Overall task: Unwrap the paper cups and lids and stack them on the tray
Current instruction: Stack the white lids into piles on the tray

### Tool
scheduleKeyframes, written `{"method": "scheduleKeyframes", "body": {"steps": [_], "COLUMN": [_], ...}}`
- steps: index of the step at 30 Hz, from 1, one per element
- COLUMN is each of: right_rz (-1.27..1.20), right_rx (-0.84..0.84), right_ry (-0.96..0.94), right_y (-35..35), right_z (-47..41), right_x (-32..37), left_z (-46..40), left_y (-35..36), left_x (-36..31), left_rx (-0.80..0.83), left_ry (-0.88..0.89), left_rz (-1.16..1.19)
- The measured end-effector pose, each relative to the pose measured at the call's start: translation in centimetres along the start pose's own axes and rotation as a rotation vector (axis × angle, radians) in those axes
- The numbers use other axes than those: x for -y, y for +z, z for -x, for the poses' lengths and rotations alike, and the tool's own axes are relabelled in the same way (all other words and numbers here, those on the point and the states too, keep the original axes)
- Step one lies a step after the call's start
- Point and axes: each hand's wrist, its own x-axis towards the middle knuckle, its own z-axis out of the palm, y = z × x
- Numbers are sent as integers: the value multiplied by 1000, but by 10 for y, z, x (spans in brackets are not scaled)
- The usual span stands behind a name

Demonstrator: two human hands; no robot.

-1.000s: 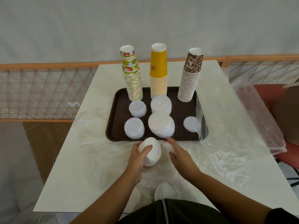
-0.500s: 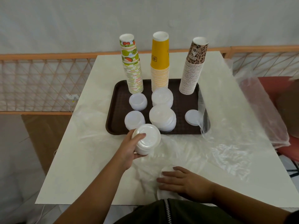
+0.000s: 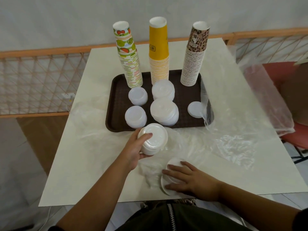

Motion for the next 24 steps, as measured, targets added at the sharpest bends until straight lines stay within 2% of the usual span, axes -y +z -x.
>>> {"method": "scheduleKeyframes", "body": {"steps": [7, 16, 19, 22, 24], "right_rz": [91, -141, -342, -732, -1058], "right_rx": [8, -263, -465, -711, -814], "right_ry": [3, 60, 272, 695, 851], "right_y": [0, -2, -25, -76, -103], "right_z": [8, 15, 8, -9, -22], "right_x": [7, 17, 9, -9, -35], "left_z": [-2, -9, -9, -9, -9], "left_y": [4, 6, 4, 3, 4], "left_x": [-1, 7, 8, 10, 11], "left_rx": [26, -3, -9, -2, -2], "left_ry": [21, -55, -56, -46, -43], "left_rz": [-18, -29, -31, -61, -73]}}
